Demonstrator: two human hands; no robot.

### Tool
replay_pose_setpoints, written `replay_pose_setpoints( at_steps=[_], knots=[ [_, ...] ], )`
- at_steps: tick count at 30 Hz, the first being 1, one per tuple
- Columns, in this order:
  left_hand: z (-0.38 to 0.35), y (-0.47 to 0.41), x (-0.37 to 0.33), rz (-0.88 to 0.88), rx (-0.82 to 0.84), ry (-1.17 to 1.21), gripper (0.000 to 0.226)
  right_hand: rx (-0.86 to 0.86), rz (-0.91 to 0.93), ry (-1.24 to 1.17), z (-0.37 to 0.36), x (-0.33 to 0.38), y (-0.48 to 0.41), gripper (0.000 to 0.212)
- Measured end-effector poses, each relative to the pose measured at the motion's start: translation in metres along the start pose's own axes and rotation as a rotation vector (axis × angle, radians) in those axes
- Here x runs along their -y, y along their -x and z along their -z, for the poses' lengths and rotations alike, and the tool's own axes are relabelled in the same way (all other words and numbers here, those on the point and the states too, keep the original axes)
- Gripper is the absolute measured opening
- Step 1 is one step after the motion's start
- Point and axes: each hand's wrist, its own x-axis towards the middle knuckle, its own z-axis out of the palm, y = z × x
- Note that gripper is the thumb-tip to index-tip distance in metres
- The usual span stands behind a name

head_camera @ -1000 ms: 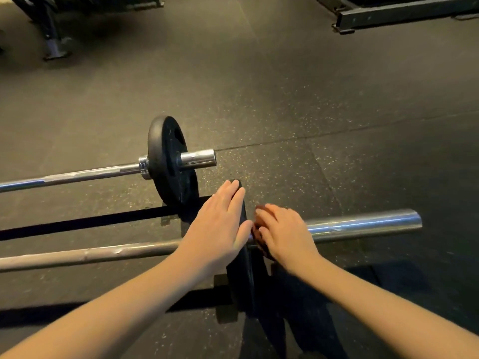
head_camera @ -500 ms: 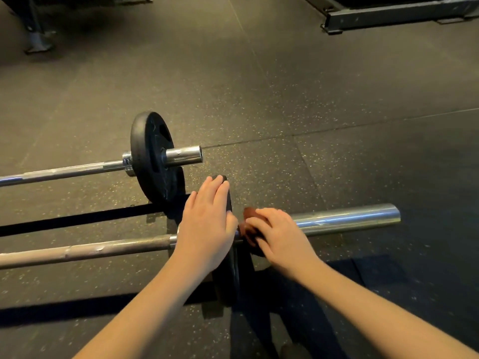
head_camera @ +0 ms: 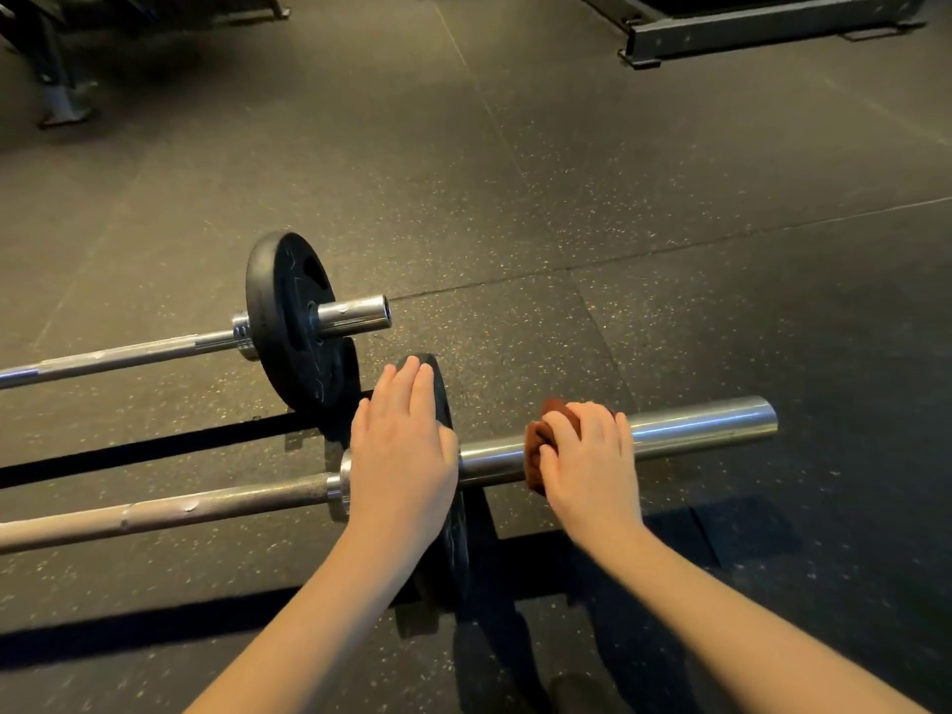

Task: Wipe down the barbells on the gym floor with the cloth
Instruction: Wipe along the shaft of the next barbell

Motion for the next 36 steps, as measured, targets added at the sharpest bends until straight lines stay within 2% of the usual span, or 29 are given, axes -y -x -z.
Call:
replay_pose_setpoints(
  at_steps=[1,3,6,8,11,12,15,16,18,21,22,25,27,31,32,36],
  knots=[
    [-0.001,-0.001,-0.003,0.021,-0.012,0.012,0.056,0.002,-0.005,0.019,-0.006,0.013,0.003,0.032],
    [-0.005,-0.001,-0.005,0.03,-0.034,-0.004,0.055,0.015,0.124,0.005,-0.013,0.021,0.002,0.032],
    [-0.005,0.002,-0.004,-0.005,-0.044,-0.054,0.053,0.003,0.288,-0.029,0.001,-0.019,-0.007,0.032],
    [-0.006,0.005,-0.004,-0.042,-0.062,-0.139,0.05,-0.074,0.216,-0.06,0.011,-0.039,-0.002,0.029],
    [-0.01,0.009,-0.01,-0.128,-0.079,-0.306,0.054,-0.06,-0.081,-0.06,0.006,-0.011,0.001,0.024],
    [-0.012,0.01,-0.013,-0.161,-0.071,-0.362,0.053,-0.039,-0.09,-0.045,0.001,0.0,0.002,0.022],
    [-0.018,0.015,-0.023,-0.255,0.024,-0.488,0.056,-0.01,0.221,-0.027,-0.004,-0.02,0.005,0.028],
    [-0.019,0.017,-0.026,-0.282,0.08,-0.523,0.057,-0.021,0.274,-0.033,0.001,-0.038,0.005,0.027],
    [-0.021,0.02,-0.028,-0.313,0.163,-0.585,0.058,-0.059,0.177,-0.083,0.014,-0.059,0.002,0.021],
    [-0.025,0.018,-0.034,-0.299,0.169,-0.557,0.057,-0.056,-0.146,-0.088,0.014,-0.036,-0.003,0.023],
    [-0.029,0.017,-0.038,-0.303,0.173,-0.512,0.056,-0.052,-0.149,-0.046,0.009,-0.028,0.0,0.025],
    [-0.046,0.008,-0.048,-0.309,0.234,-0.373,0.056,-0.037,0.133,0.028,0.002,-0.044,0.018,0.032],
    [-0.056,-0.004,-0.049,-0.319,0.259,-0.376,0.059,0.0,0.208,0.069,0.014,-0.061,0.008,0.028],
    [-0.073,-0.013,-0.043,-0.34,0.328,-0.358,0.058,0.289,-0.061,0.105,0.026,-0.052,-0.061,0.029],
    [-0.076,-0.012,-0.041,-0.339,0.328,-0.347,0.057,0.304,-0.095,0.117,0.024,-0.05,-0.064,0.028],
    [-0.081,-0.01,-0.037,-0.371,0.302,-0.357,0.055,0.042,0.057,0.047,0.019,-0.059,0.003,0.038]
  ],
)
